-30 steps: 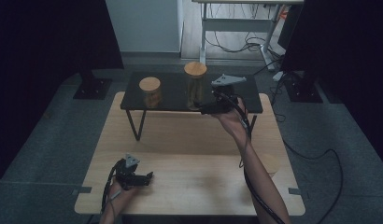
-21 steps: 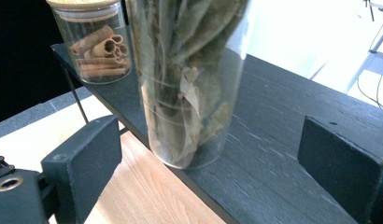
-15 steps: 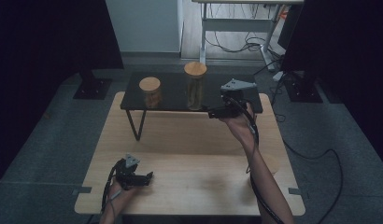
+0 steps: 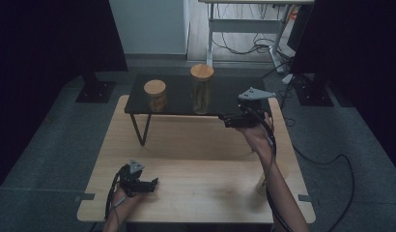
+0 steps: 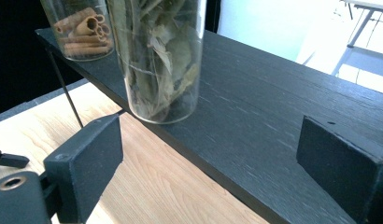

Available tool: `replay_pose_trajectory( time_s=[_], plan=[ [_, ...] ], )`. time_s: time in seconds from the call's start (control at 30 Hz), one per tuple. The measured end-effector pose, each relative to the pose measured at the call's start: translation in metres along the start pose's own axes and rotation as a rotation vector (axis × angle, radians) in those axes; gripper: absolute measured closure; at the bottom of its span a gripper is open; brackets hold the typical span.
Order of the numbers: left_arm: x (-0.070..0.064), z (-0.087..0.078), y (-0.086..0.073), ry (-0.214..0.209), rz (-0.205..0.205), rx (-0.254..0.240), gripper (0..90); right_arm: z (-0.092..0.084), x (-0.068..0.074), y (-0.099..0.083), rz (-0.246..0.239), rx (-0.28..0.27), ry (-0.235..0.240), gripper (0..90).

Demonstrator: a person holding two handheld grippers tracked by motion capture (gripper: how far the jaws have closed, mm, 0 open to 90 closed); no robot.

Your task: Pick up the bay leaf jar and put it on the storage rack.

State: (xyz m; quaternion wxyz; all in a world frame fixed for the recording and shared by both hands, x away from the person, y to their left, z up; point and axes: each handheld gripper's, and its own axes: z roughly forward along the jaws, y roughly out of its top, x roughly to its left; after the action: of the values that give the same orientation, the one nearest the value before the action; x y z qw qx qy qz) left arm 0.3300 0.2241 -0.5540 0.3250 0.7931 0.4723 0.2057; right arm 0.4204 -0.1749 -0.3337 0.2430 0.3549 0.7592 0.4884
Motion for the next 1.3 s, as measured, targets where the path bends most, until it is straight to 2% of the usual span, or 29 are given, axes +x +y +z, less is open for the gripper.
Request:
replay_pose_trajectory(
  time_s=[0.8, 1.3],
  plan=[
    [0.0, 0.0, 0.0, 0.0, 0.0, -0.001, 1.7, -0.024, -0.013, -0.026, 0.027, 0.002, -0.046, 7.0],
    [0.0, 0.0, 0.0, 0.0, -0.003, -0.002, 1.7, -0.041, -0.018, -0.042, 0.025, 0.001, -0.081, 7.2]
  ],
)
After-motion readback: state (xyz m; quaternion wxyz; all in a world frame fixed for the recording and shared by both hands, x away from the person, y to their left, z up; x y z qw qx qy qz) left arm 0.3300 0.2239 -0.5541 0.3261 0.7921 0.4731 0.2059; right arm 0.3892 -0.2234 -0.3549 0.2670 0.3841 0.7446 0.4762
